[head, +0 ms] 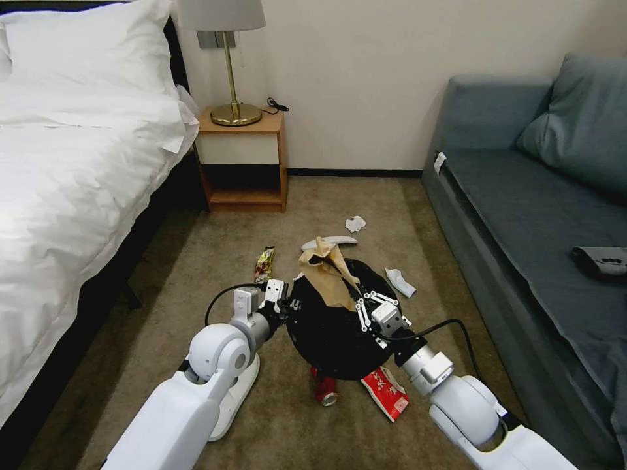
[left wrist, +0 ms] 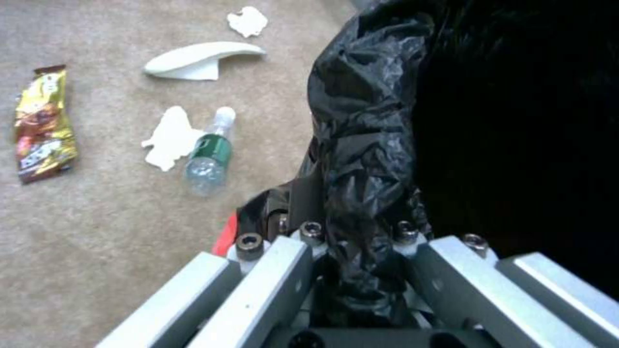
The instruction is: Pick up the trash bin, then pick up the garbage on the floor and place it into the trash bin.
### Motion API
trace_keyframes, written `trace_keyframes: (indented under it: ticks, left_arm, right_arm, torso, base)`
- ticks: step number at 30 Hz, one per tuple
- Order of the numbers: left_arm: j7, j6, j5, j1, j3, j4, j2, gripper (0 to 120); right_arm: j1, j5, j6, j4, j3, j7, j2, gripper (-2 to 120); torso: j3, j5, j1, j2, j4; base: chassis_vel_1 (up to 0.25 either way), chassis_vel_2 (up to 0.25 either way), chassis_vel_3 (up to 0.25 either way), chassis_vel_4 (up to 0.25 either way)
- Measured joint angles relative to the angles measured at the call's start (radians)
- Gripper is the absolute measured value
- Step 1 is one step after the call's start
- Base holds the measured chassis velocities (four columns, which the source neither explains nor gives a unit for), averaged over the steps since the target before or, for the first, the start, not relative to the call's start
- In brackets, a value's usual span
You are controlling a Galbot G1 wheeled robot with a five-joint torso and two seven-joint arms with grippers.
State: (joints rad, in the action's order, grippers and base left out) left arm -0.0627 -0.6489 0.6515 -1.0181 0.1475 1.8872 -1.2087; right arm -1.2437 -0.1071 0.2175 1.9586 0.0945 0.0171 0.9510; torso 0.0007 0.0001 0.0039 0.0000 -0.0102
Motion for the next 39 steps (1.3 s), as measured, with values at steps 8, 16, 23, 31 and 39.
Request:
trace_keyframes:
  ticks: [8, 16, 23, 31, 39]
  left_arm:
    - [-0.009, -0.010, 0.011, -0.022, 0.021, 0.023, 0.014, 2]
    - [-0.009, -0.011, 0.011, -0.024, 0.025, 0.028, 0.018, 2]
    - [-0.008, -0.011, 0.007, -0.029, 0.030, 0.023, 0.023, 2]
    - [-0.008, -0.011, 0.004, -0.031, 0.033, 0.019, 0.026, 2]
    - [-0.007, -0.011, -0.036, -0.065, 0.047, 0.005, 0.036, 2]
  right_arm:
    - [-0.002, -0.002, 0.012, -0.010, 0.003, 0.003, 0.000, 32]
    - [-0.001, -0.012, 0.005, -0.008, 0.004, 0.014, 0.002, 56]
    - [0.001, -0.013, 0.003, -0.005, 0.007, 0.014, 0.000, 85]
    - [0.012, -0.015, -0.001, 0.002, 0.011, 0.014, -0.003, 99]
    - [0.069, -0.090, -0.054, 0.116, 0.081, 0.028, -0.085, 100]
  torso:
    - [0.000, -0.0002, 0.000, 0.000, 0.0001]
    - [0.000, -0.0002, 0.000, 0.000, 0.0000]
    - [0.000, -0.0001, 0.000, 0.000, 0.0000]
    - [0.000, 0.0000, 0.000, 0.000, -0.0001]
    - [0.000, -0.0002, 0.000, 0.000, 0.0000]
  base:
    - [0.000, 0.000, 0.000, 0.000]
    - [0.000, 0.000, 0.000, 0.000]
    - [0.000, 0.000, 0.000, 0.000]
    - [0.000, 0.000, 0.000, 0.000]
    - [0.000, 0.000, 0.000, 0.000]
